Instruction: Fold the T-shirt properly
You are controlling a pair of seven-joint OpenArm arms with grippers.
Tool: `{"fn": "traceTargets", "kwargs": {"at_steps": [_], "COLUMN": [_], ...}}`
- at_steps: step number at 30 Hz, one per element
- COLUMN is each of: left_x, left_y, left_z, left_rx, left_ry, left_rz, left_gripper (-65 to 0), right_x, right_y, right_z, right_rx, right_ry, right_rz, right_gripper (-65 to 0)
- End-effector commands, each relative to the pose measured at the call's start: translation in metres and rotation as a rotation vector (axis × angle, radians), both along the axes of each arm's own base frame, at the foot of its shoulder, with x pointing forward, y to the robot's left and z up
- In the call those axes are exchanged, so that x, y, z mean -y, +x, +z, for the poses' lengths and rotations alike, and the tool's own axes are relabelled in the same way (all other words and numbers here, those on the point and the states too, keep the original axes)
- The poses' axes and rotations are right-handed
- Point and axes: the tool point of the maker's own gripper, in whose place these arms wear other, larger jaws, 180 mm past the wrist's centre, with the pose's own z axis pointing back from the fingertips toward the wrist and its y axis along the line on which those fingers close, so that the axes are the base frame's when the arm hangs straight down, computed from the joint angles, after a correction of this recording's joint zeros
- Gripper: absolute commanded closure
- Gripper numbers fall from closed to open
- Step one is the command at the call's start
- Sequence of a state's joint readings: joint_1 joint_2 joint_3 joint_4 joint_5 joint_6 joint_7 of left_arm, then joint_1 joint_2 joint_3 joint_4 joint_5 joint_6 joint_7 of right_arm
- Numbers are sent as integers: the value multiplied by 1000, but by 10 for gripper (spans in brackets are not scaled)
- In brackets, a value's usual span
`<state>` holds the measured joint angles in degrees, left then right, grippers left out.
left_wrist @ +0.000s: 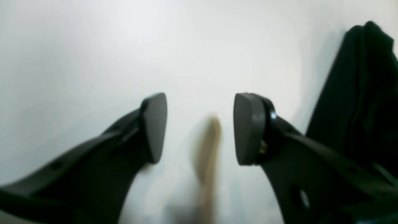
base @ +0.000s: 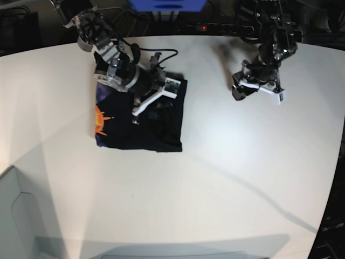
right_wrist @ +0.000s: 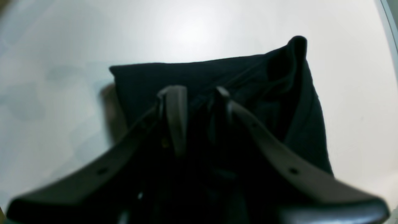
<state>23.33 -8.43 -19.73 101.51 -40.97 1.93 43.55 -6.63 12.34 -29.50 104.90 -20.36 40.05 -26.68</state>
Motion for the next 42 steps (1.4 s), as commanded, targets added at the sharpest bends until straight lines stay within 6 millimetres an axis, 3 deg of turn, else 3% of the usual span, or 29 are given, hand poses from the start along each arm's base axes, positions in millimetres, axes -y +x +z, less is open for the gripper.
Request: {"fn": "traceTargets", "kwargs": {"at_steps": [1, 8, 11, 14, 19, 23, 33, 37, 40, 42], "left_x": [-1, 0, 0, 0, -1, -2, -3, -2, 9, 25], "left_y": [5, 6, 6, 6, 1, 1, 1, 1, 6, 11], "left_z": [9, 11, 11, 11, 8, 9, 9, 9, 15, 27], "left_rx": [31, 37, 37, 37, 24, 24, 24, 24, 46, 82], "left_ry": [3, 5, 5, 5, 6, 9, 13, 9, -2, -10], "left_rz": [-3, -3, -3, -3, -4, -5, -7, -7, -31, -77], "left_gripper": [-332, -332, -332, -332, -332, -332, -332, -332, -333, -342], "right_x": [-4, -2, -2, -3, -7, -25, -55, -52, -28, -13], "right_y": [4, 3, 3, 4, 4, 5, 0, 6, 16, 27], "right_z": [7, 1, 1, 2, 12, 32, 44, 48, 44, 46], "right_rx": [15, 2, 4, 5, 26, 53, 24, 45, 73, 89], "right_ry": [26, 16, 16, 17, 37, 103, 200, 198, 146, 135], "right_rz": [5, 3, 3, 2, 3, 2, -15, -21, -60, -106], "right_gripper": [-128, -162, -116, 0, 0, 0, 0, 0, 0, -56]}}
